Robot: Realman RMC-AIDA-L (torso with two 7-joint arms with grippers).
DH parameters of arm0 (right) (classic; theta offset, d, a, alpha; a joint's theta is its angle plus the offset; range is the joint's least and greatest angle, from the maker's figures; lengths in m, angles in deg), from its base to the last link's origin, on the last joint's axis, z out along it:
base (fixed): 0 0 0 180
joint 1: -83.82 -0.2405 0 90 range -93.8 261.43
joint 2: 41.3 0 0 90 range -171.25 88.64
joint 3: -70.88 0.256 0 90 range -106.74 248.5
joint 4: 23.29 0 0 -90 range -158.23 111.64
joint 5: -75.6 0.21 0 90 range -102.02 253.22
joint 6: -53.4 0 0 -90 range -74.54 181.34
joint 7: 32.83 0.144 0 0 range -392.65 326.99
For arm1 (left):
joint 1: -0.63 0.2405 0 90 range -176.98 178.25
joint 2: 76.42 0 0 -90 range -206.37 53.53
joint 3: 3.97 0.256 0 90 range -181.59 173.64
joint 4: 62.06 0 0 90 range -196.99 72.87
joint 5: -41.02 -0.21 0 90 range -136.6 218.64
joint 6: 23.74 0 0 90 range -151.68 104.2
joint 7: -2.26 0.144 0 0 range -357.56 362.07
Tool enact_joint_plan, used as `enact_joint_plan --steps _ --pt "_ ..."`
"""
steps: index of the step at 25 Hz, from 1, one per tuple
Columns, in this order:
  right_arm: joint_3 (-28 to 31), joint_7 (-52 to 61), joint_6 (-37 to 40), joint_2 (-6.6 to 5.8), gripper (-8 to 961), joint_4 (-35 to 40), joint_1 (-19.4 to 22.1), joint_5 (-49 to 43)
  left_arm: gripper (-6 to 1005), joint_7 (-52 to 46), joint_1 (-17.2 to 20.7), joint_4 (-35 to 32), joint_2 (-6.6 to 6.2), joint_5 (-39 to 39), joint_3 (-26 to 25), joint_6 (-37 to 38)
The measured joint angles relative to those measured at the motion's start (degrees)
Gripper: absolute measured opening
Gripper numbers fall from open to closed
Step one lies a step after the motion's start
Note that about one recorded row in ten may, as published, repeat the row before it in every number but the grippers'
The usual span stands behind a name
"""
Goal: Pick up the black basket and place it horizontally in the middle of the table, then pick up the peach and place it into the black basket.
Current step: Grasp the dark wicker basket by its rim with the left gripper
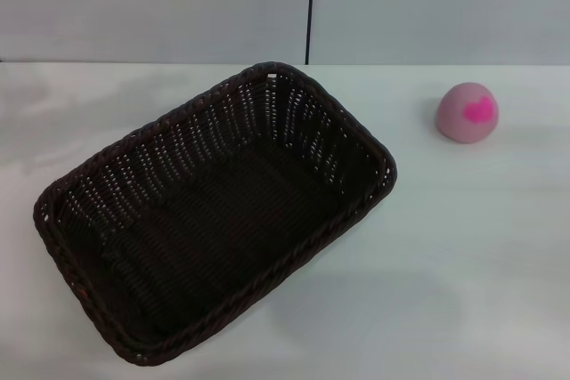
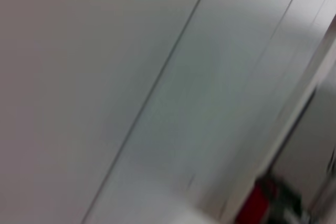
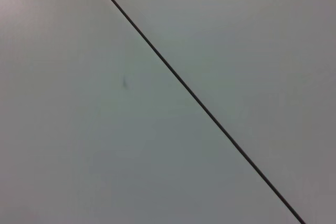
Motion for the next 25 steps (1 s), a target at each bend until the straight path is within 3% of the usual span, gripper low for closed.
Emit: enact_joint_plan --steps 2,4,5,6,8,10,11,12,13,14,15,17,18,22,25 --pt "0.0 0.0 0.0 0.00 556 0.0 0.1 0.0 781 -5.1 -4.4 -5.3 1.08 -10.8 -2.3 1.0" --pt "0.0 0.0 0.0 0.00 556 0.0 0.1 0.0 780 -6.1 -5.7 -6.7 1.43 -13.9 -2.5 1.4" --pt "0.0 0.0 0.0 0.00 556 0.0 0.1 0.0 779 -7.8 -8.1 -9.4 2.17 -20.1 -2.3 2.2" --pt "0.0 0.0 0.0 0.00 556 0.0 0.1 0.0 778 -7.8 -8.1 -9.4 2.17 -20.1 -2.3 2.2" --pt "0.0 0.1 0.0 0.00 556 -0.2 0.2 0.0 777 -8.7 -10.3 -11.6 3.32 -25.8 -2.1 3.7" --pt "0.0 0.1 0.0 0.00 556 -0.4 0.3 0.0 775 -9.3 -12.5 -14.3 5.36 -32.3 -1.9 4.7" --pt "0.0 0.1 0.0 0.00 556 -0.4 0.3 0.0 775 -9.3 -12.5 -14.3 5.36 -32.3 -1.9 4.7" --pt "0.0 0.1 0.0 0.04 556 -0.5 0.4 0.0 774 -10.0 -14.9 -17.2 8.08 -41.6 -1.9 4.9" --pt "0.0 0.1 0.0 0.04 556 -0.5 0.4 0.0 773 -10.1 -15.5 -17.7 8.74 -43.7 -1.9 4.9" --pt "0.0 0.1 0.0 0.05 556 -0.5 0.5 0.0 773 -10.4 -17.0 -18.8 10.46 -49.4 -1.8 4.9" --pt "0.0 0.1 0.0 0.05 555 -0.5 0.5 0.0 772 -10.4 -17.0 -18.8 10.46 -49.4 -1.8 4.9" --pt "0.0 0.1 0.0 0.07 555 -0.6 0.6 0.0 770 -10.6 -18.7 -20.5 12.96 -56.2 -1.0 4.9" --pt "0.0 0.1 0.0 0.07 555 -0.6 0.6 0.0 770 -10.6 -18.7 -20.5 12.96 -56.2 -1.0 4.9" --pt "0.0 0.1 -0.2 0.05 555 -1.2 0.6 0.0 767 -11.3 -19.8 -22.5 15.36 -64.0 2.6 4.0" --pt "0.0 0.0 -0.7 0.01 555 -1.3 0.6 0.0 765 -12.9 -19.9 -22.6 15.58 -66.2 5.7 2.6"
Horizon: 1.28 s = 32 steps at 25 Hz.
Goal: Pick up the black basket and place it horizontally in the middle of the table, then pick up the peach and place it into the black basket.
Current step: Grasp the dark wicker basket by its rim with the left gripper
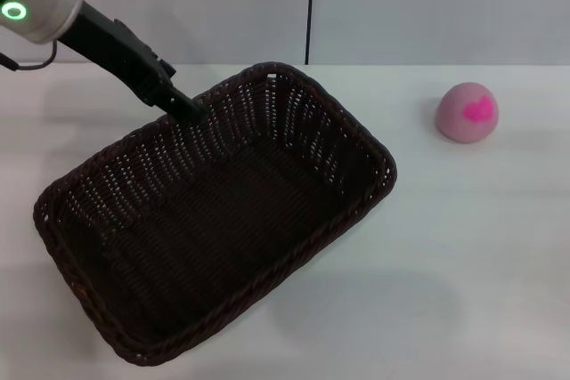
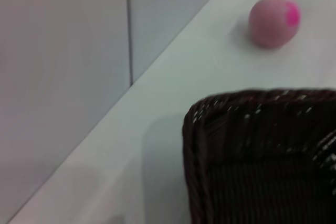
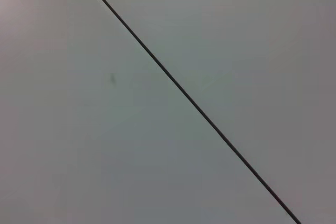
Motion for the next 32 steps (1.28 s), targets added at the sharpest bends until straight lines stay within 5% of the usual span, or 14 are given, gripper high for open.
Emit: enact_joint_plan --steps 28,32 --pt "0.6 -0.1 -3.2 0.00 555 -0.6 -0.7 0.0 744 -3.8 0.6 8.6 0.08 -6.3 8.3 -6.8" --pt "1.3 -0.1 -3.5 -0.01 555 -0.7 -0.8 0.0 602 -3.7 0.4 9.0 0.09 -6.3 9.0 -6.9"
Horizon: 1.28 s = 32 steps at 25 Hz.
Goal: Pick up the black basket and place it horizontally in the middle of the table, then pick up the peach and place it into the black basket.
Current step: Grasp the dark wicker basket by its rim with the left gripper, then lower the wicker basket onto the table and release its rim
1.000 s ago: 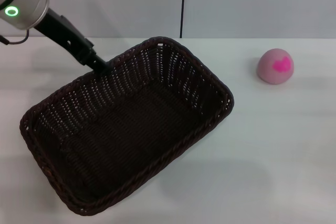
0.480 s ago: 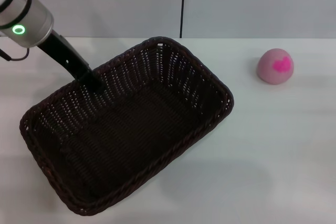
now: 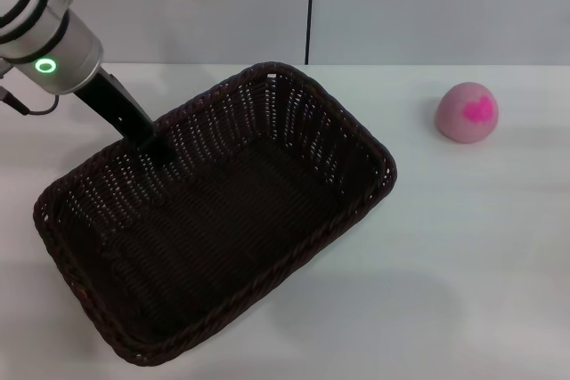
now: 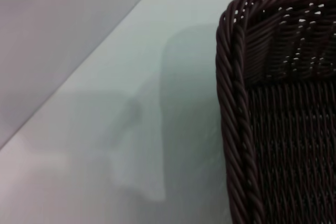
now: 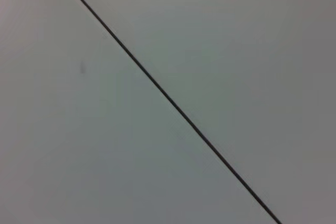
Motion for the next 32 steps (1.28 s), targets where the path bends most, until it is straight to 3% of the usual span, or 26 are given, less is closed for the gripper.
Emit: enact_joint_plan --steps 9,15,27,32 --pt "0.0 0.0 -0.3 0.00 556 0.0 -0.1 0.0 288 0.6 0.0 -0.6 0.02 0.0 0.8 -0.1" --pt "0.0 0.0 -0.5 0.01 555 0.0 0.0 0.0 227 2.5 1.8 -4.1 0.30 1.2 1.7 -1.0" --pt "0.0 0.0 -1.1 0.06 555 0.0 0.0 0.0 214 8.7 8.7 -16.1 0.18 13.1 -1.4 -1.7" --pt "0.2 0.0 -1.1 0.00 556 0.0 -0.1 0.0 189 12.0 11.7 -19.9 -0.02 20.7 -6.7 -2.2"
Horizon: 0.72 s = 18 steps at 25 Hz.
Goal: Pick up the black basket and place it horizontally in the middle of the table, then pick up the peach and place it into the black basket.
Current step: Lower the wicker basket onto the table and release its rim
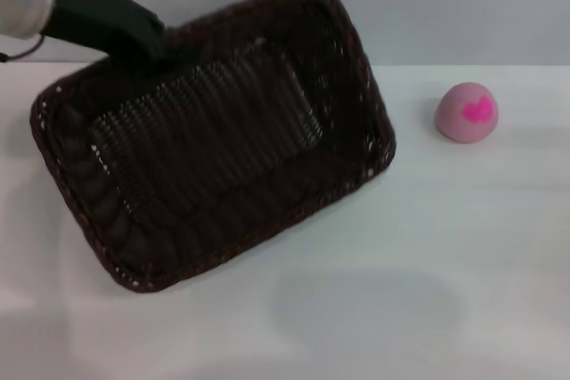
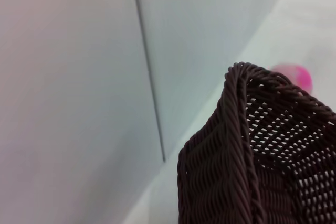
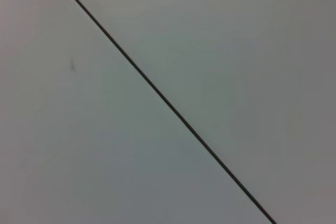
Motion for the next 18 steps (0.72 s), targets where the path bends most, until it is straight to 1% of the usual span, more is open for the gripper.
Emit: enact_joint_plan --steps 3,5,6,7,8,12,13,14,15,16,18 --pt "0.7 0.1 0.0 0.00 555 0.0 -0.1 0.0 183 1.7 0.4 -0.2 -0.05 2.9 -3.2 0.2" --pt "0.9 0.2 0.0 0.00 555 0.0 -0.1 0.0 184 3.8 0.5 -0.2 -0.15 5.4 -6.5 0.9" --pt "1.0 0.2 0.0 0.00 555 0.0 -0.2 0.0 184 3.8 0.5 -0.2 -0.15 5.4 -6.5 0.9" --pt "1.2 0.3 0.0 0.00 555 0.0 -0.2 0.0 184 5.6 0.6 -0.1 -0.33 7.6 -8.8 2.0" --pt "1.2 0.3 0.0 0.00 555 0.0 -0.3 0.0 184 8.1 0.4 0.4 -0.84 10.2 -10.8 3.8" --pt "1.2 0.3 0.0 0.00 556 0.0 -0.3 0.0 184 8.9 0.3 0.6 -1.09 11.1 -11.4 4.6" --pt "1.3 0.3 0.0 0.00 556 0.0 -0.3 0.0 184 12.6 -0.6 2.6 -3.51 15.1 -11.9 9.4" --pt "1.3 0.3 0.0 0.00 556 0.0 -0.3 0.0 184 13.6 -1.6 3.4 -4.37 15.4 -11.3 11.6" --pt "1.3 0.3 0.0 0.02 556 0.0 -0.3 0.0 184 13.6 -1.6 3.4 -4.37 15.4 -11.3 11.6" --pt "1.3 0.3 0.0 0.03 556 0.0 -0.3 0.0 184 14.5 -2.6 4.0 -4.97 15.5 -10.7 13.9" --pt "1.4 0.3 0.0 0.06 556 -0.2 -0.2 0.0 184 14.5 -2.6 4.0 -4.97 15.5 -10.7 13.9"
